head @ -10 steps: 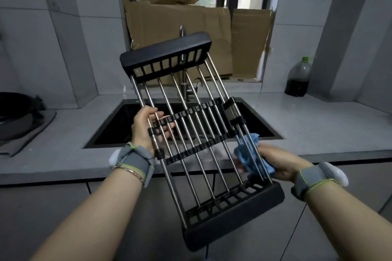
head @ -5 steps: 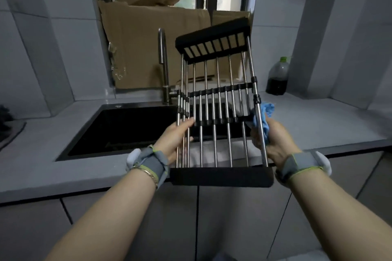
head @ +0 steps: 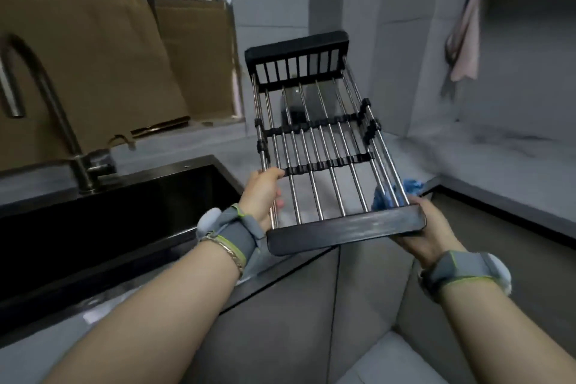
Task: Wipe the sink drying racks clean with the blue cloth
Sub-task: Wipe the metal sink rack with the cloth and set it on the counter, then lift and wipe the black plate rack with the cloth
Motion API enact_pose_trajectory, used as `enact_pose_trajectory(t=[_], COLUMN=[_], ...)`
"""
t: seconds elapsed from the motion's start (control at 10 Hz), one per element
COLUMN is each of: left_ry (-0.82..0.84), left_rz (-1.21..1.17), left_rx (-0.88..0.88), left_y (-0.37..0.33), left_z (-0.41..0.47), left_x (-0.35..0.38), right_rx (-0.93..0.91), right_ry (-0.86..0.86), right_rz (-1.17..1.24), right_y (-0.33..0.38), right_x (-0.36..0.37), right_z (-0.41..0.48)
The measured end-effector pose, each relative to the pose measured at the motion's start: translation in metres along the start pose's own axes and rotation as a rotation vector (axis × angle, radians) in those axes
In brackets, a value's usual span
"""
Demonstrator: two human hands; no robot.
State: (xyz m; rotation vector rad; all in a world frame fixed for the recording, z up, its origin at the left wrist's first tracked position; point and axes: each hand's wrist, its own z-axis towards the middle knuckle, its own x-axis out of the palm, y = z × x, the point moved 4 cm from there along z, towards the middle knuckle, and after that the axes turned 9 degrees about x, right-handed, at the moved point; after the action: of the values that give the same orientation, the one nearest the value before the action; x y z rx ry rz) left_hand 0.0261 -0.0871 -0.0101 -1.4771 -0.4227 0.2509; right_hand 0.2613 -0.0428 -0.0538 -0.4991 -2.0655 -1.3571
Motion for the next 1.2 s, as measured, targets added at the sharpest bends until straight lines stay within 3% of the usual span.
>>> enact_pose_trajectory(t=[0.1,0.2,0.3,0.4,0.5,0.6,0.8,1.0,1.2], left_ry=[0.053,0.126,0.166,0.163,0.152,0.24,0.241,0.262,0.312], left_rz=[0.009,-0.015,-0.058,-0.043,-0.007,0.055,0.122,0.202,0.344], left_rx=[-0.059,-0.184,-0.304,-0.383,-0.465,-0.488,-0.53,-0.522,-0.535], left_y=[0.016,0.034,0.044,0.037,0.033,0.027,0.052,0.08,0.096], left_z=[0.042,0.076,0.117,0.146,0.16,0.196,0.251,0.273,0.294], left_x=[0.056,0.11,0.171,0.221,0.249,0.31,0.4,0.44,0.445], right_rx=[-0.109,-0.18,-0.253,-0.278,-0.321,-0.29,-0.059,0.009,0.053], right_ry=[-0.017,-0.289,-0.571,-0.777,-0.869,-0.817,-0.659,-0.664,-0.673], right_rz=[0.164,0.177,-0.008,-0.049,0.054,-0.054,-0.305,-0.529,-0.551], right_y=[0.025,0.058,0.106,0.145,0.163,0.216,0.265,0.297,0.3], right_x=[-0.034,-0.054,-0.078,-0.094,-0.101,-0.108,-0.087,-0.09,-0.106], right_z=[0.017,0.035,0.062,0.077,0.084,0.121,0.173,0.21,0.243])
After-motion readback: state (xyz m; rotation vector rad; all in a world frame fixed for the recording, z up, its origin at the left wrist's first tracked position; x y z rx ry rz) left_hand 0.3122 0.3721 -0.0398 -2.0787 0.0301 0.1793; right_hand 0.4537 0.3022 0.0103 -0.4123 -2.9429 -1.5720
